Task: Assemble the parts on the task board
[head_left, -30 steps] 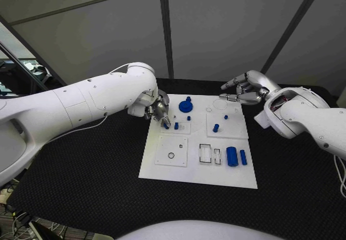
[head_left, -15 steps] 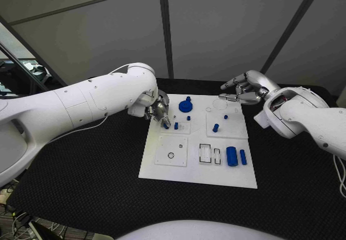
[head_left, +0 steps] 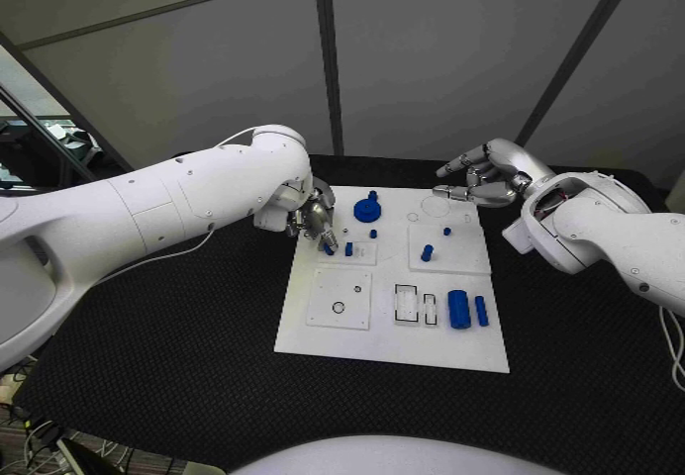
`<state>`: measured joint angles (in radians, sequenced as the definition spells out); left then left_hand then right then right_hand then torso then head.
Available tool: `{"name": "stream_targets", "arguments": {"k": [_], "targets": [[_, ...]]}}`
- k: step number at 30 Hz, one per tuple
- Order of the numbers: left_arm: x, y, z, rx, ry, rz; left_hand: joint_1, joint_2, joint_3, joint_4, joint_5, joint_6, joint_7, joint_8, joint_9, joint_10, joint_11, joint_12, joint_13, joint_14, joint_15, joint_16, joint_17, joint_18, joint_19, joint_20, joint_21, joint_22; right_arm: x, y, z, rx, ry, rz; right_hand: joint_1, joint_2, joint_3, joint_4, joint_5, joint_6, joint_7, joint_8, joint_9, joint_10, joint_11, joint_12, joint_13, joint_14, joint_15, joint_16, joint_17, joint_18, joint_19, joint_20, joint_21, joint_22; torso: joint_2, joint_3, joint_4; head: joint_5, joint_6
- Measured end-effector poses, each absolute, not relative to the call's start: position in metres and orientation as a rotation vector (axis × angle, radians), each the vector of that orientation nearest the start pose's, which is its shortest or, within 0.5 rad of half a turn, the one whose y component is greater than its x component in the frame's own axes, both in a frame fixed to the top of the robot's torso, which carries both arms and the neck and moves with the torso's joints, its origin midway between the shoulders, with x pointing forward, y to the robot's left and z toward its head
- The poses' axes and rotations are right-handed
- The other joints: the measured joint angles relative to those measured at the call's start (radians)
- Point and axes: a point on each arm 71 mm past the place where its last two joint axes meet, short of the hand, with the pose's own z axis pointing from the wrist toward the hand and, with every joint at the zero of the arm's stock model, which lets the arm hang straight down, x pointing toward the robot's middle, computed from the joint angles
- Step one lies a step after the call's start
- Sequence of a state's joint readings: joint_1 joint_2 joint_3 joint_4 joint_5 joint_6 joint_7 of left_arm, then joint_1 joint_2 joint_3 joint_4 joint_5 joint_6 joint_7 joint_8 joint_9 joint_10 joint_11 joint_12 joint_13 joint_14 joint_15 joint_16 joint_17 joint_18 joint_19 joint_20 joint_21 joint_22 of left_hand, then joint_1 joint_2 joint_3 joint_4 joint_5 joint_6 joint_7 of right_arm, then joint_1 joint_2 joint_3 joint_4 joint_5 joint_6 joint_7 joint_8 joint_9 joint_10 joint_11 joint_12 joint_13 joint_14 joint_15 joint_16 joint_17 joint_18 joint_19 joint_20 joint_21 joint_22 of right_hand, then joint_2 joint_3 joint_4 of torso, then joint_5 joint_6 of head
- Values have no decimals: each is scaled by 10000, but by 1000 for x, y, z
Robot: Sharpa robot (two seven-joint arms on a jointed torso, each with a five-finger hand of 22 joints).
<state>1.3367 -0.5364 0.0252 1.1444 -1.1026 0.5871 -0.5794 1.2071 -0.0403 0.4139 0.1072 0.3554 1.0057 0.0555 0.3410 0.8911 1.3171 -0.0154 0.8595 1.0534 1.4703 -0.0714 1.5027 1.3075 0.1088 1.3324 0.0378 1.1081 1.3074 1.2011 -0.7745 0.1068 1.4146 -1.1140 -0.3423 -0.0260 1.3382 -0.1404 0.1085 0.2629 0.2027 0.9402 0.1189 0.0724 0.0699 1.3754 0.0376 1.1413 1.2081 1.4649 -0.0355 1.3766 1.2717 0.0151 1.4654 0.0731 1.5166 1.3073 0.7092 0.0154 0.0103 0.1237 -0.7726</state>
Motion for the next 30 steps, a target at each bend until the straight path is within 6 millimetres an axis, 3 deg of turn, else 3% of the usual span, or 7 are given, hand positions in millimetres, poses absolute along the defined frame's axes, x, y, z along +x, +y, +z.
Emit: {"name": "stream_targets", "arguments": {"k": [18,23,26,30], "targets": [[552,168,-174,570,25135,-2272,-40,39,17,-17,77,1,0,3,15,18,20,12,-1,20,21,0,0,-1,39,39,116,0,524,-202,-137,2130,15638,8709,0,0,0,0,0,0,0,0,0,0,0,0,0,0,0,0,0,0,0,0,0,0,-1,-2,0,-13,-37],[552,168,-174,580,25127,-2235,-186,171,29,-29,147,76,-74,43,63,46,-3,71,10,-2,-3,75,0,-1,78,-1,154,0,524,-203,-137,2128,15638,8710,0,0,0,0,0,0,0,0,0,0,0,0,0,0,0,0,0,0,0,0,0,0,-1,1,0,-16,-47],[551,167,-174,580,25124,-2213,-497,111,331,-331,-76,130,-129,92,114,66,-20,109,15,-14,-18,78,0,0,78,-1,194,0,524,-203,-137,2127,15638,8711,0,0,0,0,0,0,0,0,0,0,0,0,0,0,0,0,0,0,0,0,0,0,-1,1,0,-22,-48],[551,167,-175,602,25113,-2176,-574,111,363,-363,-116,148,-146,94,136,98,-27,158,43,-14,-18,139,0,-1,150,0,253,0,524,-203,-137,2127,15638,8709,0,0,26,-26,0,0,0,0,0,0,0,0,-18,0,0,0,-12,0,0,0,0,0,-1,1,0,-24,-56]]}}
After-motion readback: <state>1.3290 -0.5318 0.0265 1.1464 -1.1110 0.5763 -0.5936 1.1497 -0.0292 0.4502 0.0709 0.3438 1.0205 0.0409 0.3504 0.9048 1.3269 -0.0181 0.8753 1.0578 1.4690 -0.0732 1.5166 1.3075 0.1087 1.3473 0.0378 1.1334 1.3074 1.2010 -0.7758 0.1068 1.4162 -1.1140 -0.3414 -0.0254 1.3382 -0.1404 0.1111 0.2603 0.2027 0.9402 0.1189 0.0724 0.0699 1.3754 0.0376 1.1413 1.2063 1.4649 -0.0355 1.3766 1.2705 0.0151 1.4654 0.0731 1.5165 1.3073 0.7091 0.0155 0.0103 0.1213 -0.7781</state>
